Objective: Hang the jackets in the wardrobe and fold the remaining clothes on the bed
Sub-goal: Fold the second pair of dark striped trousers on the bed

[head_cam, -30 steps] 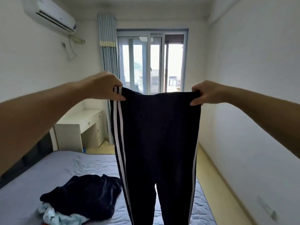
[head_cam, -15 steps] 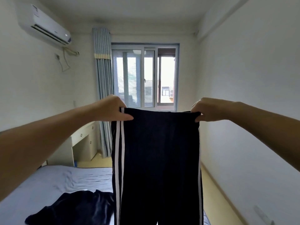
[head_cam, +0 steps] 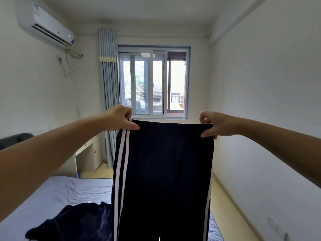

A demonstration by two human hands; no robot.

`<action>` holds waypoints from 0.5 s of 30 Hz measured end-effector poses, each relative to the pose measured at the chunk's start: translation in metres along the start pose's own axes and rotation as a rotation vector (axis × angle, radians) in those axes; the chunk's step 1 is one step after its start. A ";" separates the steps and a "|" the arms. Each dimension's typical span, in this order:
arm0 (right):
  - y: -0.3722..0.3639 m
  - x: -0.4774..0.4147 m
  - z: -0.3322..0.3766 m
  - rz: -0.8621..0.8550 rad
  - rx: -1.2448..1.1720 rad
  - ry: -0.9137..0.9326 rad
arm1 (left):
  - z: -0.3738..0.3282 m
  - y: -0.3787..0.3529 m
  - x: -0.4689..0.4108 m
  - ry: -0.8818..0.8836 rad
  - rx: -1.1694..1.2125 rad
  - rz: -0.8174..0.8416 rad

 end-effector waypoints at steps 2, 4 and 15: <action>-0.013 0.003 -0.001 0.131 0.043 -0.076 | -0.004 -0.016 0.006 0.010 0.029 0.212; -0.025 0.006 0.003 0.220 0.246 -0.092 | -0.015 -0.034 0.017 -0.032 -0.067 0.429; -0.066 0.002 0.034 0.296 0.438 -0.049 | -0.033 -0.056 0.030 -0.006 -0.385 0.520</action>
Point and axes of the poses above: each hand's wrist, its own x-axis away from the middle knuckle, its own y-axis out of the back of the hand, z = x × y, the point moved 9 cm from there along -x, towards the middle knuckle, and after that the axes turned 10 degrees about -x, right-handed, at the moved point
